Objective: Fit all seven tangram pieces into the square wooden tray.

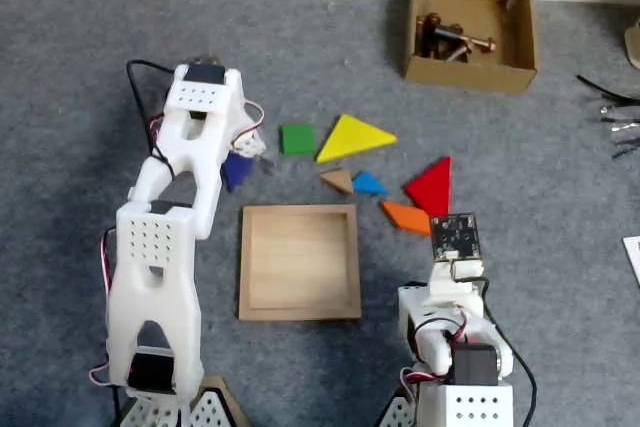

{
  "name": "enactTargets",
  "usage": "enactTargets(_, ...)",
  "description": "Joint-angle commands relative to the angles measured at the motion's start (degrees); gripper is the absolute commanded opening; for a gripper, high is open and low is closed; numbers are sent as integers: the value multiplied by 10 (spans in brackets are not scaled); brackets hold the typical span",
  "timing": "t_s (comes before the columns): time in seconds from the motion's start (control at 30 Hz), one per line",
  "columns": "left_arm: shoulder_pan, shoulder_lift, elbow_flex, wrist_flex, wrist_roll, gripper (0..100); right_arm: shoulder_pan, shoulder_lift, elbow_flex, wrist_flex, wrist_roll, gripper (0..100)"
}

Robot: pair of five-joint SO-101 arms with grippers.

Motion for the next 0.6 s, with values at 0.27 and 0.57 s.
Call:
enactTargets(0.27,-27,-9,-17,-18,-52,125,-4,-7,70,-4,-3,5)
enactTargets(0.57,-28,-12,-17,-18,-52,126,-4,-7,70,-4,-3,5)
